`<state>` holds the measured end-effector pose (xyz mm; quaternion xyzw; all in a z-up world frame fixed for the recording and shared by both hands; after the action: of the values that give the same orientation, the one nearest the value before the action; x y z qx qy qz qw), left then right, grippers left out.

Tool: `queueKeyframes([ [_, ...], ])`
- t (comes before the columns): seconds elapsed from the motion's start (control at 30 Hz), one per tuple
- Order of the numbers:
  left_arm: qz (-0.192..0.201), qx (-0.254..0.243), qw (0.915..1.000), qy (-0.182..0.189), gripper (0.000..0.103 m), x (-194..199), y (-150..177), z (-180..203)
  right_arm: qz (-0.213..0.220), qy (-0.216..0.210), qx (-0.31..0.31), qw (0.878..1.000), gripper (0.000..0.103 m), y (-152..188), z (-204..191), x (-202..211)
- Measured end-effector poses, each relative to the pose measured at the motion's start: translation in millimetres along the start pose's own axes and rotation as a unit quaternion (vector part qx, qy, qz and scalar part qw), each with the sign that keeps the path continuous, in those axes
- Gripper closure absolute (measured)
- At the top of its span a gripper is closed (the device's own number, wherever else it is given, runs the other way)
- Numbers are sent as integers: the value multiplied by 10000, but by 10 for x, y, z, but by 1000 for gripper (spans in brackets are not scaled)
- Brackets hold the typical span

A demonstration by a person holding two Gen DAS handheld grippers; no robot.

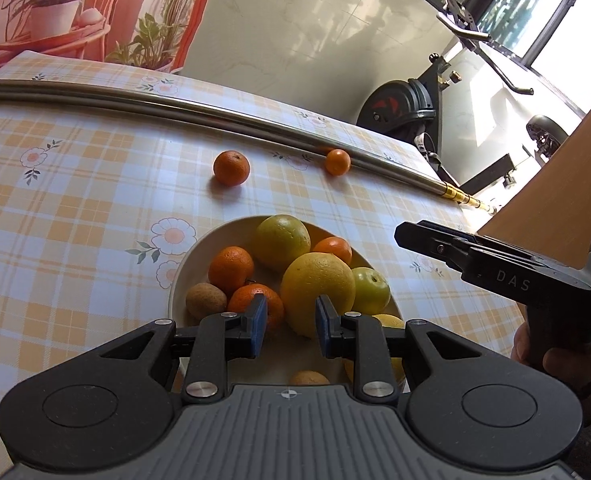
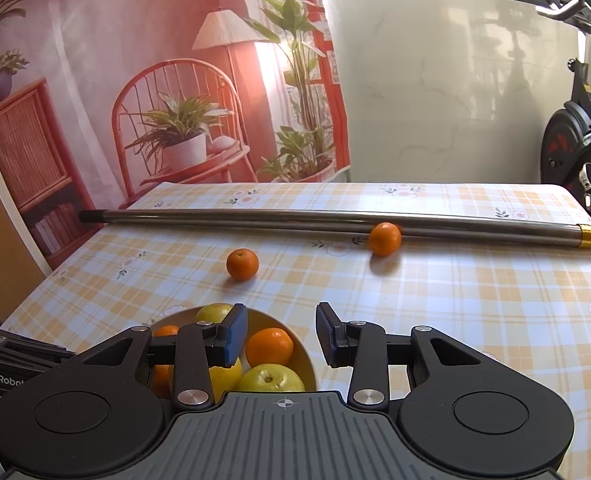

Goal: Organize fruits
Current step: 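Move both tools from the plate toward the last two tangerines by the rod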

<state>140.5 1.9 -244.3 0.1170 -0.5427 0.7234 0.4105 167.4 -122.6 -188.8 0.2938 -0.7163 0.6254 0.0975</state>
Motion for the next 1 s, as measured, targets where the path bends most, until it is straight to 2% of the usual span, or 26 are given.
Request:
queueKeyframes([
  [0.43, 471, 139, 9975, -505, 75, 152, -223, -240, -29, 30, -60, 10000, 68, 27, 59, -24],
  [1.0, 1156, 7, 9859, -1210, 75, 402, -901, -556, 254, 459, -156, 9985, 68, -162, 444, -46],
])
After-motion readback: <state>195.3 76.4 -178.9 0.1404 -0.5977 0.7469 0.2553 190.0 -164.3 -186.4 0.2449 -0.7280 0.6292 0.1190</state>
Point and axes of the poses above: each gripper's, at about its wrist camera, not at the fingertips, and x roughly against the way its jaws point, z to its right, y to its underside, the point moved 10 cm from there along -x, roughly the way its jaws point, and after that the axes turned 6 degrees about z, right-handed, at the moved point
